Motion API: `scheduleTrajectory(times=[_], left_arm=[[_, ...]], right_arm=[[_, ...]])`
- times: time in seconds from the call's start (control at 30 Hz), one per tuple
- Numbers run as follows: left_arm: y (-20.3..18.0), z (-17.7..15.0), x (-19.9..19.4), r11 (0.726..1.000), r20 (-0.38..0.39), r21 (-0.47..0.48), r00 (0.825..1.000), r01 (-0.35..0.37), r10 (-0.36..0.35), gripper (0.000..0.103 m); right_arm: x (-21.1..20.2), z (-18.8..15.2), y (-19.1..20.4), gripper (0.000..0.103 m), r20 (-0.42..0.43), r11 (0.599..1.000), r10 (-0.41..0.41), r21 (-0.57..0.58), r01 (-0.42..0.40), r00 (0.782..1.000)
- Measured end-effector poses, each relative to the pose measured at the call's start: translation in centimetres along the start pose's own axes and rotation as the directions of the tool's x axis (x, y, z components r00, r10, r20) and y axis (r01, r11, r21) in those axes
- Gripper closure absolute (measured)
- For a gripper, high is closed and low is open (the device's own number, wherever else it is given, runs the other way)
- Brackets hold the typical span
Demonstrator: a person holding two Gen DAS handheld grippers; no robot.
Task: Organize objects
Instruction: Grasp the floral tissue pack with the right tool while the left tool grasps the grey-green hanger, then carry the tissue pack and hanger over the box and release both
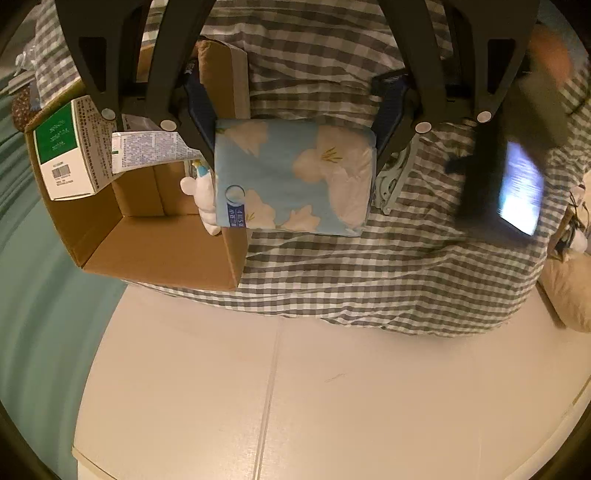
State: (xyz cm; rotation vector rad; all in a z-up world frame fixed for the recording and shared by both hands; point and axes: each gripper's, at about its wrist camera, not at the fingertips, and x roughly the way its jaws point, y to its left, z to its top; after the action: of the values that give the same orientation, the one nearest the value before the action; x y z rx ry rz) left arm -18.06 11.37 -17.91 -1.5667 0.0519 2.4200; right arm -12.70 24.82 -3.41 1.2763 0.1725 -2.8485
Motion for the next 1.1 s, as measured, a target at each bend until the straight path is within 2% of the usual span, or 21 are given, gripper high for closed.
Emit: scheduleTrajectory(times=[0.07,0.13,0.33,0.53,0.67,0.77,0.9,1.0,1.1], left_arm=[[-0.1,0.0,0.1,1.000,0.010,0.005,1.000,0.008,-0.008,0.025],[0.0,-0.1,-0.4,1.000,0.026,0.006,0.999,0.023,-0.023,0.045],[0.3,-1.1,-4.3,1.000,0.077,-0.002,0.997,0.024,-0.024,0.047],[0.2,-1.3,-12.4,0.999,0.183,-0.025,0.983,0.022,-0.017,0.048],[-1.7,-0.2,-18.3,0.999,0.293,-0.027,0.956,0.030,-0.021,0.048],[-3.8,0.7,-22.4,0.999,0.371,-0.006,0.928,0.049,-0.043,0.048],[-7.6,1.9,-25.9,0.996,0.433,0.049,0.896,0.081,-0.094,0.048],[-10.8,3.1,-26.7,0.992,0.453,0.102,0.884,0.078,-0.116,0.048],[-13.7,4.4,-26.0,0.987,0.441,0.134,0.887,0.086,-0.138,0.048]], right_arm=[[0.2,-0.1,-0.4,0.030,0.004,1.000,0.023,0.013,-0.023,1.000],[0.2,-0.1,-0.5,0.030,0.007,0.999,0.034,0.018,-0.034,0.999],[-0.5,-0.3,-0.8,0.030,0.003,0.997,0.064,0.039,-0.064,0.998],[-5.1,1.2,-1.3,0.030,0.066,0.996,0.080,0.029,-0.082,0.995],[-10.3,3.7,-2.2,0.030,0.144,0.995,0.103,-0.017,-0.102,0.984],[-14.2,5.4,-3.1,0.030,0.189,0.996,0.039,-0.088,-0.023,0.981],[-18.0,6.8,-5.2,0.030,0.227,0.987,-0.027,-0.146,0.061,0.973],[-18.7,6.9,-7.4,0.030,0.239,0.984,-0.060,-0.150,0.098,0.969],[-17.5,6.3,-10.3,0.030,0.230,0.992,-0.047,-0.105,0.073,0.972]])
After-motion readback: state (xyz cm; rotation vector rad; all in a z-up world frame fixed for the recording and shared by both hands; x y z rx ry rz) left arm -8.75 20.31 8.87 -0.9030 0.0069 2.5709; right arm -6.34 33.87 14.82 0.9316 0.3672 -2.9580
